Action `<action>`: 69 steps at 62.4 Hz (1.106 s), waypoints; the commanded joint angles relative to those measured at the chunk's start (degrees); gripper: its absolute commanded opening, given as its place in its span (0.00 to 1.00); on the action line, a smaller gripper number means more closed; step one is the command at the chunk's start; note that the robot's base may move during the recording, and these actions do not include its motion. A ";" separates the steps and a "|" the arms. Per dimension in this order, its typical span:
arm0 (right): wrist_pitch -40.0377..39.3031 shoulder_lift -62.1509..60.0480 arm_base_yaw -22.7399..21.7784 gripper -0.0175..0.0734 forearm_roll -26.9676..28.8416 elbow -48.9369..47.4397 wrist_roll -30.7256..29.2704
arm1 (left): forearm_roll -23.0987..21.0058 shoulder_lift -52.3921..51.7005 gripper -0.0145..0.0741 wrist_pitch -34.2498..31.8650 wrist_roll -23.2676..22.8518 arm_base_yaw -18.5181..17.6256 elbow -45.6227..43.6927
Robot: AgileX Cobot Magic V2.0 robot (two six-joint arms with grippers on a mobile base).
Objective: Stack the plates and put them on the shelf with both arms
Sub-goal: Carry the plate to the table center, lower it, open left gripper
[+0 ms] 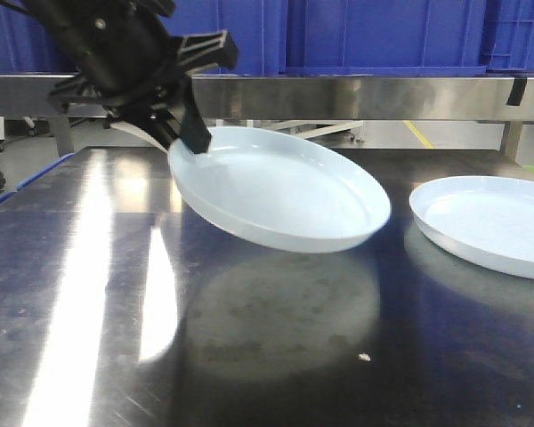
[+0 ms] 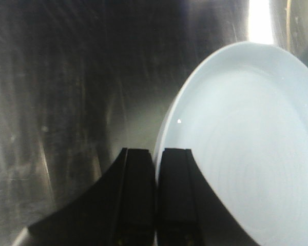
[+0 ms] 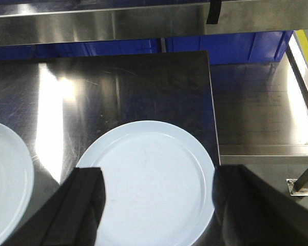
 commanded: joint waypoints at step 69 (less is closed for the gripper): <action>-4.17 -0.25 -0.34 0.80 -0.22 -2.06 -0.35 | 3.09 -11.32 0.28 -4.44 0.23 2.08 -10.79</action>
